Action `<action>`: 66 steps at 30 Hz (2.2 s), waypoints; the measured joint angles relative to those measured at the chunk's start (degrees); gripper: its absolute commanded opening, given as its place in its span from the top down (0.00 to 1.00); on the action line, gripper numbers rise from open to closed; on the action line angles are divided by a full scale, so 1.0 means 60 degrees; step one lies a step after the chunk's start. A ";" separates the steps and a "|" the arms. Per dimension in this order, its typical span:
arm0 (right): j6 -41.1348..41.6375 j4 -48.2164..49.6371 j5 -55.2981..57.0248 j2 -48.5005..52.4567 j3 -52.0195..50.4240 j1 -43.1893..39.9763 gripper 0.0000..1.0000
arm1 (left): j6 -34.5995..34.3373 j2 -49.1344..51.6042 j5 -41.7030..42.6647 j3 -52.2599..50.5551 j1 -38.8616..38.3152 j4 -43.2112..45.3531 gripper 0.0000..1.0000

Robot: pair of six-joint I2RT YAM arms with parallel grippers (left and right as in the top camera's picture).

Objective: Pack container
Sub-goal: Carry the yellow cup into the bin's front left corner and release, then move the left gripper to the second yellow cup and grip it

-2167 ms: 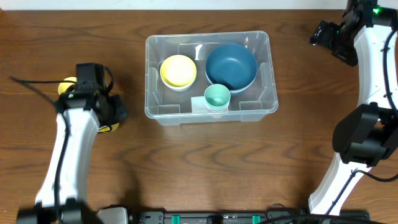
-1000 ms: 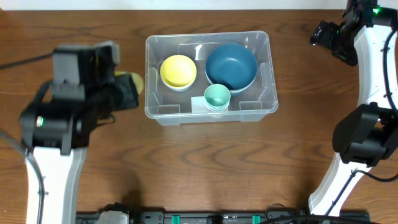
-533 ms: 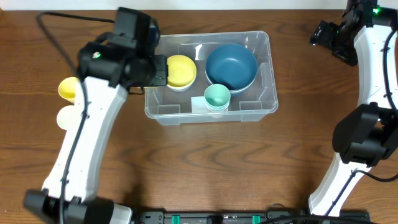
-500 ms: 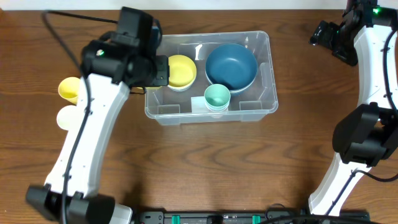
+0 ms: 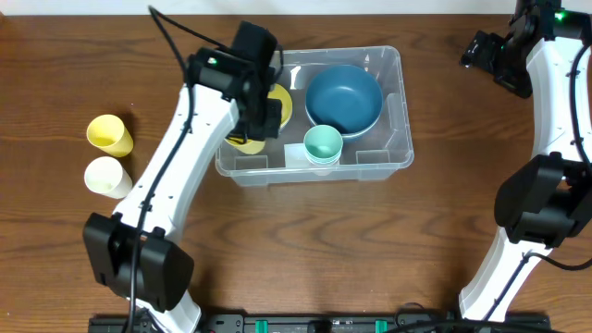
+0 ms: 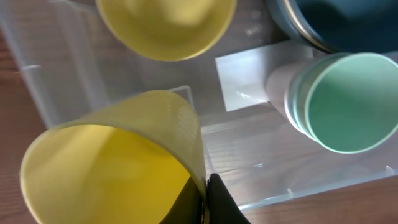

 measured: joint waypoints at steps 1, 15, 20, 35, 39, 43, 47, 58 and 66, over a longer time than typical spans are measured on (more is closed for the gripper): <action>0.0000 0.0000 0.0000 0.0000 0.0000 0.0004 0.01 | 0.0000 0.0011 0.0000 0.0000 -0.0044 -0.0011 0.94; 0.0000 -0.0004 0.0000 0.0000 0.0000 0.0018 0.01 | 0.0000 0.1300 0.0000 -0.0729 -0.0080 -0.0076 0.94; 0.0000 0.0000 0.0000 0.0000 0.0000 0.0018 0.01 | 0.0015 0.1767 0.0000 -0.0729 -0.0080 -0.0073 0.86; 0.0000 -0.0004 -0.0004 0.0000 0.0000 0.0018 0.01 | 0.0138 0.1880 -0.0004 0.0186 0.0000 -0.0998 0.56; 0.0000 0.0000 -0.0004 0.0000 0.0000 0.0018 0.01 | 0.0142 0.1654 -0.0011 0.1738 0.0036 -0.1683 0.54; 0.0000 -0.0004 -0.0004 0.0000 0.0000 0.0018 0.01 | 0.0160 0.0780 -0.0430 0.2965 0.0036 -0.1953 0.47; 0.0000 0.0000 0.0000 0.0000 0.0000 0.0018 0.01 | -0.0058 -0.0506 -0.1483 0.3468 0.0244 -0.1960 0.47; 0.0000 0.0000 0.0000 0.0000 0.0000 0.0018 0.01 | -0.1118 -0.1071 -0.3133 0.3585 0.3271 -0.1843 0.46; 0.0000 -0.0004 0.0000 0.0000 0.0000 0.0018 0.01 | -0.1453 0.0408 -0.3279 0.3585 0.5144 -0.1111 0.46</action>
